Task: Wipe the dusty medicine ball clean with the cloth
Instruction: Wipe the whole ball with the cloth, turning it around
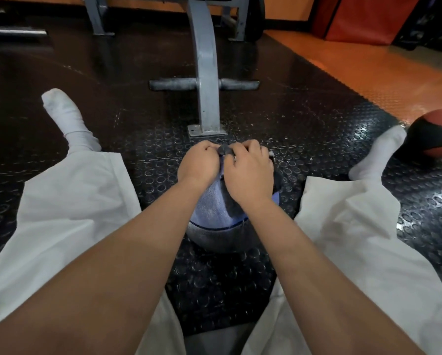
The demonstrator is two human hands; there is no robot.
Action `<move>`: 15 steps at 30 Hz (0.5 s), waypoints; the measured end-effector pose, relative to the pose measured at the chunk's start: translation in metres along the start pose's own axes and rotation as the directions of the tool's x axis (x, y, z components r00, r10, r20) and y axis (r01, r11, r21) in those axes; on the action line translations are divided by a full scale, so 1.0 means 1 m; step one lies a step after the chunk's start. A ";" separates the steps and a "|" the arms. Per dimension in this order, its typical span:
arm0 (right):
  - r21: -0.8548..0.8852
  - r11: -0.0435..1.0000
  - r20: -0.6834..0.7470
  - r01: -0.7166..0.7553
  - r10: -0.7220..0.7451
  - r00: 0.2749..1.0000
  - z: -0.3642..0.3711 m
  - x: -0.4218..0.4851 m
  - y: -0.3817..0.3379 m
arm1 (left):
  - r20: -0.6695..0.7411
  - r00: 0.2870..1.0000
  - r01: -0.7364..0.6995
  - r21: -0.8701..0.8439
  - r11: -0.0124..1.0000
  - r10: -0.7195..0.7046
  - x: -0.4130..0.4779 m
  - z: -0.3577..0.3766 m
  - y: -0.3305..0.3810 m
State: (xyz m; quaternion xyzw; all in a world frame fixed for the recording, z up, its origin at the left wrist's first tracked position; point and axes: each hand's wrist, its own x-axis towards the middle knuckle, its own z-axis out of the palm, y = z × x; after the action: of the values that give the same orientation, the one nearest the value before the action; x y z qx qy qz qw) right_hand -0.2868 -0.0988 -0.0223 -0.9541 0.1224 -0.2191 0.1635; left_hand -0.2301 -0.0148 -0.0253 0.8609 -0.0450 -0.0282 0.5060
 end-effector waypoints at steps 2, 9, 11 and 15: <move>0.046 0.998 -0.151 0.042 -0.034 0.988 0.008 -0.024 0.005 | 0.008 1.000 0.015 -0.036 0.999 -0.015 0.004 0.000 0.001; -0.025 0.988 -0.272 0.154 -0.155 0.950 0.032 -0.099 0.030 | 0.057 0.998 -0.038 0.034 0.999 0.036 -0.002 0.001 -0.002; -0.033 0.995 -0.248 0.096 -0.101 0.964 0.022 -0.080 0.021 | 0.044 0.998 -0.055 0.030 0.998 0.054 -0.002 0.001 -0.004; -0.084 0.996 -0.034 -0.033 0.030 0.999 -0.001 -0.014 0.000 | -0.009 1.000 -0.022 -0.002 1.000 0.022 0.000 0.003 -0.004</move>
State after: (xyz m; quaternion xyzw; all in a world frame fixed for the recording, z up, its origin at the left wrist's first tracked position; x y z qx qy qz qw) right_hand -0.3001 -0.0952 -0.0268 -0.9544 0.1492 -0.2265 0.1243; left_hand -0.2304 -0.0155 -0.0300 0.8600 -0.0520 -0.0188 0.5073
